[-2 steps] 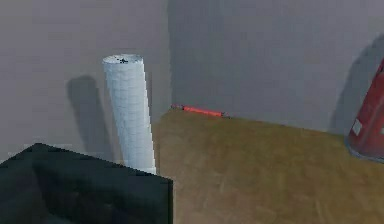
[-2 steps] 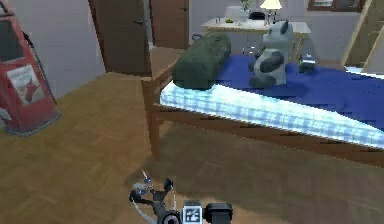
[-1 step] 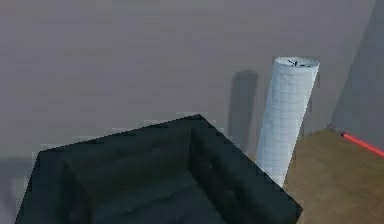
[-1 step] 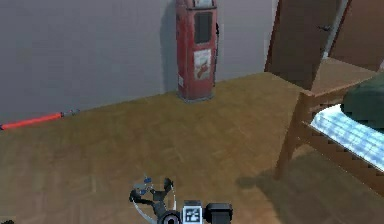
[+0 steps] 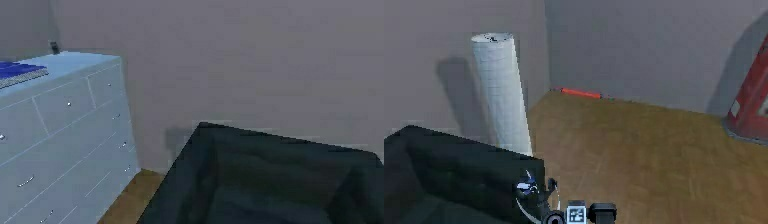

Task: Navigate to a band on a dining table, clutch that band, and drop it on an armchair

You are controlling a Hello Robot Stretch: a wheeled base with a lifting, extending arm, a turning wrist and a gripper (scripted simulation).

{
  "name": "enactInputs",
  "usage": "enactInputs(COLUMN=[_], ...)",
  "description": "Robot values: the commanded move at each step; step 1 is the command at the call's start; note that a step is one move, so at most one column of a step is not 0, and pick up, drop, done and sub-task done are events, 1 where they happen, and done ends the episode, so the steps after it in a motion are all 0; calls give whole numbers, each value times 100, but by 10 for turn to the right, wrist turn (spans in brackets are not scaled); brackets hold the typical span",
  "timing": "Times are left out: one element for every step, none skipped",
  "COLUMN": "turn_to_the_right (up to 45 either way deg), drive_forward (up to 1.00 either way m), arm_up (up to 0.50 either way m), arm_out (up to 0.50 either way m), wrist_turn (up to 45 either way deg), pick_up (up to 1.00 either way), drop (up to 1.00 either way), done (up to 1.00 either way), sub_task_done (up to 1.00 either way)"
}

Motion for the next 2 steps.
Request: enactInputs(turn_to_the_right=[-450,-150], drive_forward=[0,0], arm_up=[0,0], arm_out=[0,0], wrist_turn=[0,0], pick_up=[0,0], drop=[0,0], done=[0,0], sub_task_done=[0,0])
